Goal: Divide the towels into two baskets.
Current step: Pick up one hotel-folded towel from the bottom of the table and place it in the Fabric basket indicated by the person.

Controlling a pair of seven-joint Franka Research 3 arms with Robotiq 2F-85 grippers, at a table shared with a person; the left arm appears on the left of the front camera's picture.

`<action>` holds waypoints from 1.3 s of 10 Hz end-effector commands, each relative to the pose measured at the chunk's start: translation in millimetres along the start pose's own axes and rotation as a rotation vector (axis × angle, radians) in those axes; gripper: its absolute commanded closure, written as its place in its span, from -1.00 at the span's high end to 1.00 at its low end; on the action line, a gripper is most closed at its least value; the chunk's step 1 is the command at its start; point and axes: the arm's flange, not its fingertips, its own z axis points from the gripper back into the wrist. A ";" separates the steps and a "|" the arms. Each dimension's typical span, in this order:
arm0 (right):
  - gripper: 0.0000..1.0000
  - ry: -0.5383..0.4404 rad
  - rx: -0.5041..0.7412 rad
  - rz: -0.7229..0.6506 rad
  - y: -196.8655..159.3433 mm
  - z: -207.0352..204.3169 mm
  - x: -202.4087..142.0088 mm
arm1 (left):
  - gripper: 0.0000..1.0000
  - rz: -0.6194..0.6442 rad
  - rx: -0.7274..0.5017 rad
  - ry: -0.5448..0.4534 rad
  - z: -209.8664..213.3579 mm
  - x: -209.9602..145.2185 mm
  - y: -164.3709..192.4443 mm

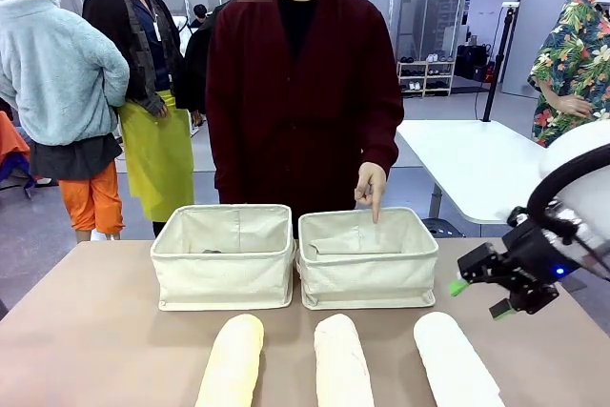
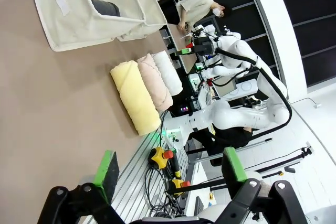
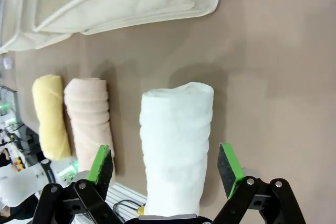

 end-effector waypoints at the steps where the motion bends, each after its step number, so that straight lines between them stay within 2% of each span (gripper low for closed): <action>1: 1.00 0.010 -0.098 -0.024 -1.1 -28.5 -36.4 | 1.00 0.018 0.009 0.007 2.4 -2.7 -3.7; 4: 1.00 0.053 -0.164 0.020 5.6 -59.9 -48.7 | 1.00 0.018 0.009 0.007 2.4 -2.7 -3.7; 6: 1.00 0.047 -0.240 0.048 8.7 -86.9 -58.1 | 1.00 0.018 0.009 0.007 2.4 -2.7 -3.7; 9: 1.00 0.077 -0.273 0.077 10.0 -102.7 -66.5 | 1.00 0.018 0.009 0.007 2.4 -2.7 -3.7; 10: 0.17 0.092 -0.275 0.094 8.5 -101.9 -67.7 | 1.00 0.018 0.009 0.007 2.4 -2.7 -3.7; 11: -0.20 0.096 -0.266 0.097 8.6 -99.5 -67.7 | 1.00 0.018 0.009 0.007 2.4 -2.7 -3.7; 12: -1.00 0.089 -0.263 0.098 10.0 -95.9 -67.7 | 1.00 0.018 0.009 0.007 2.4 -2.7 -3.7; 13: -1.00 0.084 -0.263 0.099 11.8 -92.6 -66.8 | 1.00 0.018 0.009 0.007 2.4 -2.7 -3.7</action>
